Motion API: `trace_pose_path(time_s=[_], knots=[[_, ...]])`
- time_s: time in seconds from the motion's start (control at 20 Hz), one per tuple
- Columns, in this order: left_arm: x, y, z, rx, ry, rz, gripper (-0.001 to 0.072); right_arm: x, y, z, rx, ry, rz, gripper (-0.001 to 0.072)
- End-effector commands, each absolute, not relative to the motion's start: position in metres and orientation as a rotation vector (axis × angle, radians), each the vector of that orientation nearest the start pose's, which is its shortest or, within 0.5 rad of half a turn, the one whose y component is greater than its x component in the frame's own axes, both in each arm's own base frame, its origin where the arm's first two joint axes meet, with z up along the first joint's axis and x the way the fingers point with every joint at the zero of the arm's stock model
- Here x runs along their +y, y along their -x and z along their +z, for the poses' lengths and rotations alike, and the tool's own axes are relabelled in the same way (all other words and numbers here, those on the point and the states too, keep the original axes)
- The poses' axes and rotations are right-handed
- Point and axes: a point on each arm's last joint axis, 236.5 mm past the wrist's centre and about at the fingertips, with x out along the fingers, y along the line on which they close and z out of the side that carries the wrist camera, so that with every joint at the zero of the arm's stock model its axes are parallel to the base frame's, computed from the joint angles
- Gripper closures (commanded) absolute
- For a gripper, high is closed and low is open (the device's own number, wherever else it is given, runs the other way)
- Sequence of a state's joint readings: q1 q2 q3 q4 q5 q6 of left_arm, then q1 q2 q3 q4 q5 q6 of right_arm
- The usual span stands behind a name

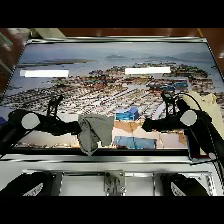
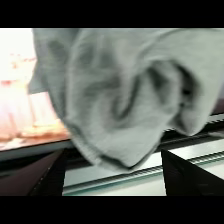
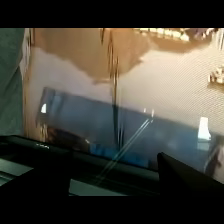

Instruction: Fold the shirts.

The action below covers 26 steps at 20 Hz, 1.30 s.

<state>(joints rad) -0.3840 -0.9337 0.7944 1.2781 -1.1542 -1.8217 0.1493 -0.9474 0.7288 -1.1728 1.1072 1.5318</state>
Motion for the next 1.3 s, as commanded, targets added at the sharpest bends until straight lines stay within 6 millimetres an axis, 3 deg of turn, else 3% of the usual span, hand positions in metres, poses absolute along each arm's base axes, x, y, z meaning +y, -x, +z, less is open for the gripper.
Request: trace_pose_path(time_s=[0.0,0.1,0.2,0.35,0.55,0.65,0.8,0.85,0.9,0.95,1.0,1.25], knots=[[-0.129,-0.223,-0.01,1.468,0.274,-0.242,-0.0013,0.137,-0.264,-0.024,1.374,-0.296,0.383,0.0066],[-0.128,-0.201,-0.035,1.534,0.314,-0.226,-0.0013,0.158,-0.261,-0.032,1.419,-0.366,0.464,0.0065],[-0.145,-0.185,-0.059,1.57,0.435,-0.239,-0.0013,0.178,-0.259,-0.04,1.467,-0.447,0.533,0.0035],[-0.172,-0.191,-0.075,1.499,0.651,-0.265,-0.0013,0.196,-0.259,-0.054,1.525,-0.554,0.575,0.0036],[-0.181,-0.199,-0.092,1.477,0.727,-0.239,0.0,0.216,-0.256,-0.065,1.576,-0.644,0.623,0.0035],[-0.189,-0.204,-0.099,1.465,0.732,-0.235,0.0078,0.229,-0.249,-0.071,1.602,-0.649,0.652,0.0035],[-0.201,-0.212,-0.111,1.447,0.77,-0.204,0.0275,0.25,-0.242,-0.078,1.623,-0.653,0.68,0.0036],[-0.202,-0.211,-0.115,1.456,0.772,-0.196,0.04,0.255,-0.242,-0.08,1.623,-0.666,0.679,0.0036],[-0.202,-0.21,-0.118,1.468,0.769,-0.193,0.058,0.26,-0.243,-0.079,1.618,-0.688,0.678,0.0036],[-0.203,-0.21,-0.117,1.46,0.742,-0.22,0.064,0.263,-0.247,-0.076,1.604,-0.715,0.675,0.0036],[-0.204,-0.211,-0.113,1.447,0.715,-0.252,0.0674,0.267,-0.252,-0.073,1.59,-0.75,0.674,0.0036],[-0.205,-0.208,-0.096,1.425,0.659,-0.322,0.0674,0.287,-0.264,-0.065,1.518,-0.814,0.672,0.0037]])
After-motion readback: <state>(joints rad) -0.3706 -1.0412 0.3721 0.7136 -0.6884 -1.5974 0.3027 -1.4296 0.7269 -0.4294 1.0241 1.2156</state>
